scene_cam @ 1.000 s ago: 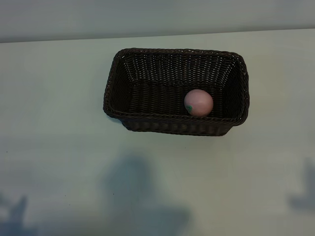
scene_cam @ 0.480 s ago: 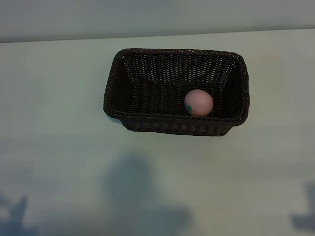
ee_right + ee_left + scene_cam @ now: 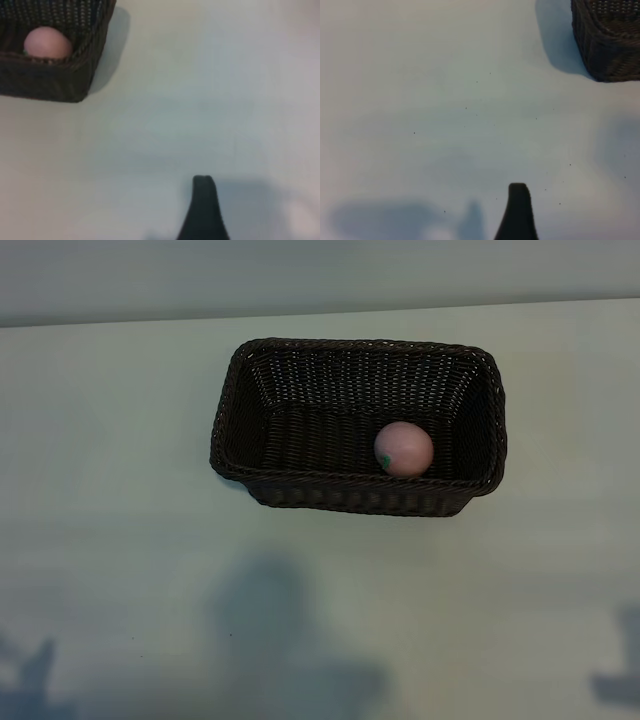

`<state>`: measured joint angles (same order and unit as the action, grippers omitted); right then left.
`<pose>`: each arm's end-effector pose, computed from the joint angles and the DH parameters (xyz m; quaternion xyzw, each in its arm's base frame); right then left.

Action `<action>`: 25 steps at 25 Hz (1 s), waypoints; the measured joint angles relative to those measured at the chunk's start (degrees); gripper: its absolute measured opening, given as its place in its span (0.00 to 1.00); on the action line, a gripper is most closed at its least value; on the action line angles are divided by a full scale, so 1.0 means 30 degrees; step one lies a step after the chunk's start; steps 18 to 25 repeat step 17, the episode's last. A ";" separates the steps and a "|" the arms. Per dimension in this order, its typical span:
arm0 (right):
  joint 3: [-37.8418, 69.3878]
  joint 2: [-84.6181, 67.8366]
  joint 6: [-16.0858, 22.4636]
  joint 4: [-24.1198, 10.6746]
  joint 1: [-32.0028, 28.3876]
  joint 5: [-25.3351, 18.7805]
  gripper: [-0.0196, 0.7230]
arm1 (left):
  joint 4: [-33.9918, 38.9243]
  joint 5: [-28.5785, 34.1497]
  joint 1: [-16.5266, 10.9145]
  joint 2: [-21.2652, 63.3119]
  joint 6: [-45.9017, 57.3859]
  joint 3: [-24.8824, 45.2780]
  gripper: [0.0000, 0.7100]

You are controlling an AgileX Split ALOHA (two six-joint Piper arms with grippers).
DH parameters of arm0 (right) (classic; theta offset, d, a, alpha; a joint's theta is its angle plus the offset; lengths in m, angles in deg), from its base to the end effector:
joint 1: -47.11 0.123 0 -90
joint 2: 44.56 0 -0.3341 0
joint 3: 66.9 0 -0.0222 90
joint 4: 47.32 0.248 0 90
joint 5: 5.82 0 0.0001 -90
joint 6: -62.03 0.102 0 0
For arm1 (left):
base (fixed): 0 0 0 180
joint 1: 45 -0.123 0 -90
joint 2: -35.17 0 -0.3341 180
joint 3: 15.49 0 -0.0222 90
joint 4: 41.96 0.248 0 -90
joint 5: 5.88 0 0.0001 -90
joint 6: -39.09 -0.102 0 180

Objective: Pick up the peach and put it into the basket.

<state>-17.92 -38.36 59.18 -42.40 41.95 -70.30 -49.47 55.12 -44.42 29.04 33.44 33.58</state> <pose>-0.0519 0.0126 0.2686 0.0139 0.8636 0.0076 0.5039 -0.0503 -0.0112 0.2739 0.0493 0.8457 -0.0420 0.5297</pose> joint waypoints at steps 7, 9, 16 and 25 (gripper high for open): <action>0.0332 0.0000 0.1621 -0.0622 0.0000 0.0558 0.75 | 0.0000 0.0000 0.0000 0.0000 0.0000 0.0000 0.84; 0.0470 0.0017 0.1663 -0.0622 0.0000 0.0782 0.75 | 0.0000 0.0000 0.0000 0.0000 0.0000 0.0000 0.84; 0.0485 0.0017 0.1688 -0.0622 0.0000 0.1034 0.75 | 0.0000 0.0000 0.0000 0.0000 0.0000 0.0000 0.84; 0.0506 0.0017 0.1688 -0.0622 0.0000 0.1034 0.75 | 0.0000 0.0000 0.0000 0.0000 0.0000 0.0000 0.84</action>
